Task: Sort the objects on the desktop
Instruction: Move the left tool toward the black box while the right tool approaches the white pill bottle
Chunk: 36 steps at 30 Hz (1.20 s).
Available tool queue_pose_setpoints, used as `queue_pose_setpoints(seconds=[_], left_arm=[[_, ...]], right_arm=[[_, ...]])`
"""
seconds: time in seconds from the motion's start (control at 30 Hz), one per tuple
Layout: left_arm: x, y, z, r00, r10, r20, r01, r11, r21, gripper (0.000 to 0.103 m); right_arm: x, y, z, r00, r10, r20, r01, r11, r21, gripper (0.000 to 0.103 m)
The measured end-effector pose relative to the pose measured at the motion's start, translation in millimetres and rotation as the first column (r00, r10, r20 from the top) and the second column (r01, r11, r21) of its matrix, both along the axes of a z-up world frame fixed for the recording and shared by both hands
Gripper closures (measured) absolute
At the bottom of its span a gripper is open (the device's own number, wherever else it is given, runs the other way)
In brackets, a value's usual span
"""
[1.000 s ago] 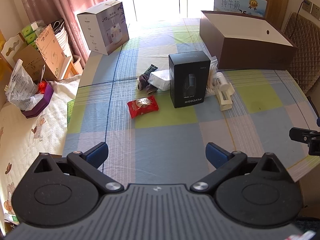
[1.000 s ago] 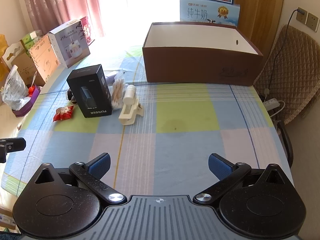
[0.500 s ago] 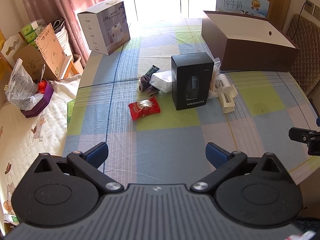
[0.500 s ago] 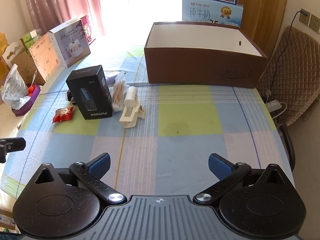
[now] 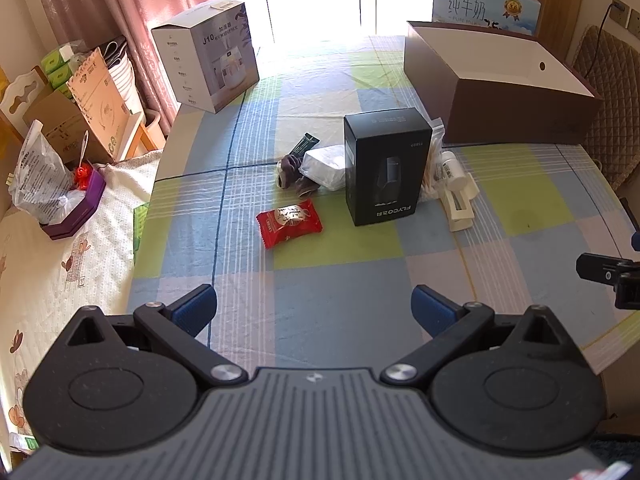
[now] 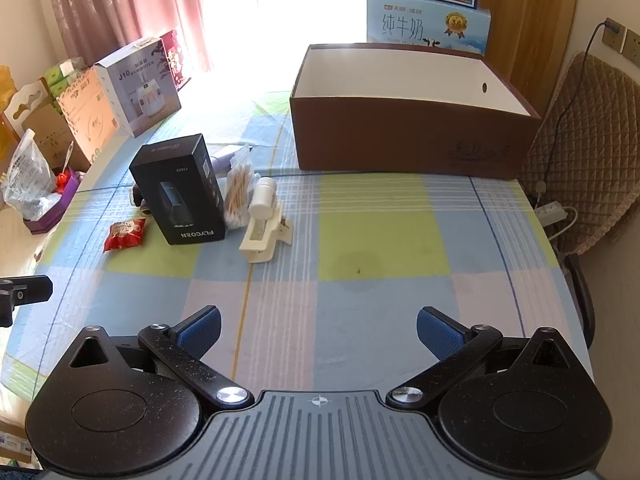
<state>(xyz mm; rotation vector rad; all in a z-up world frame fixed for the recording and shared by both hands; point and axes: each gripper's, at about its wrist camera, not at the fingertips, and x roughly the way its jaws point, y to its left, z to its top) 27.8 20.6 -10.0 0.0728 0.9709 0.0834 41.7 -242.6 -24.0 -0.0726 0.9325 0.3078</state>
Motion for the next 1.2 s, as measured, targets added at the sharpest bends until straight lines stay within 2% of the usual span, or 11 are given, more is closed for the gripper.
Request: queue_pose_setpoints(seconds=[0.53,0.7,1.2], left_arm=[[19.0,-1.2,-9.7,1.0,-0.005,-0.013,0.004,1.0,-0.027,0.001],[29.7,-2.0,-13.7,1.0,-0.014,-0.016,0.013,0.999,-0.045,0.001],[84.5,-15.9,-10.6,0.997,-0.056,0.049,0.059,0.996,-0.062,0.001]], right_arm=[[18.7,9.0,-11.0,1.0,0.008,0.006,-0.008,1.0,0.016,0.002],[31.2,12.8,-12.0,0.999,0.022,0.033,-0.023,0.999,0.029,0.002],[77.8,31.3,-18.3,0.99,0.089,0.107,-0.095,0.994,0.054,0.002]])
